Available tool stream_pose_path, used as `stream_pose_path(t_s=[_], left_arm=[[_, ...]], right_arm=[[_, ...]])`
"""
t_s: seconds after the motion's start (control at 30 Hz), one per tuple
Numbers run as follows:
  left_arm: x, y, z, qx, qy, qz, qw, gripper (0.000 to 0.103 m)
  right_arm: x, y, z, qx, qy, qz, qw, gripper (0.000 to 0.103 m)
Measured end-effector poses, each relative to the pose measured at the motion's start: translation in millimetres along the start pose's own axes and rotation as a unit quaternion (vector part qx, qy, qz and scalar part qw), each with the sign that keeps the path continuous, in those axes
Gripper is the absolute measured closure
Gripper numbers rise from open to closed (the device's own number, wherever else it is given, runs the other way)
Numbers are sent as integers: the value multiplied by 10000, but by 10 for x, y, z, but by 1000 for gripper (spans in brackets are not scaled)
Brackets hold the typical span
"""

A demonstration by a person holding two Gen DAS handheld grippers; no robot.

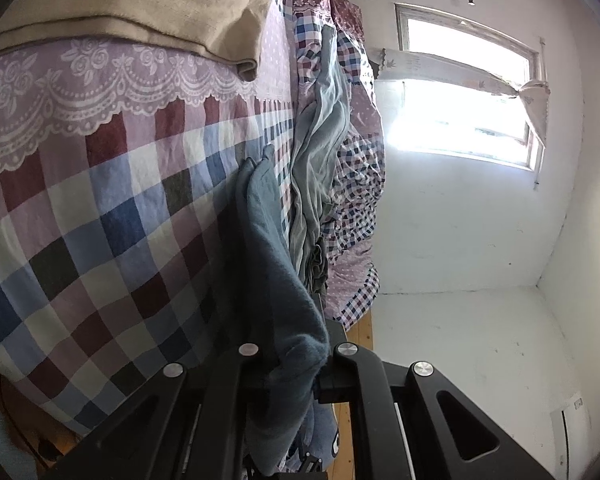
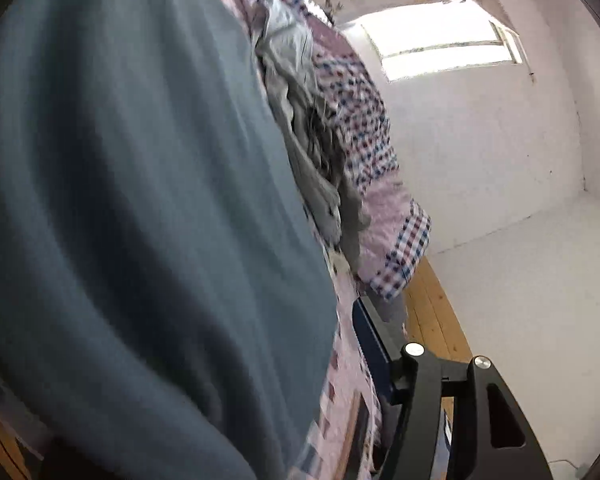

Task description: Fold clothes

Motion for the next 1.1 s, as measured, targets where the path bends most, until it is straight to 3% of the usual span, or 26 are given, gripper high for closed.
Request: stream_pose_path(t_s=[0.17,0.23,0.3,0.37,0.83,1.1], left_arm=[[-28,39,-3,94,68,-21,9999,95],[-36,46,-9,121,116,-29,9999,96],[-42,51,-17,139,158,-32,9998,96],[-45,54,-19,159,198,-44,9997,96],[-91,46,-147,128,464,-66,9988,96],[-154,-110,-679,-334,1031,-23,9941,96]], right_arm=[[-104,-53,3,118,-238,-171,9995,41],[-120,-41,34,269,-213,-200,9992,50],[-137,-31,64,420,-187,-228,9987,77],[-142,-45,103,544,-172,-235,9981,93],[-123,-22,-40,773,544,-179,9954,98],[125,-332,-654,305,1137,-582,9913,99]])
Point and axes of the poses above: each gripper's, at about its wrist camera, not at the fingertips, and y roughly the way its jaws point, z to its left, x to its top, the point moved 9 cm from there along y, roughly the way its jaws point, and after that the axes turned 14 degrees about -z, right-handed, at the moved point
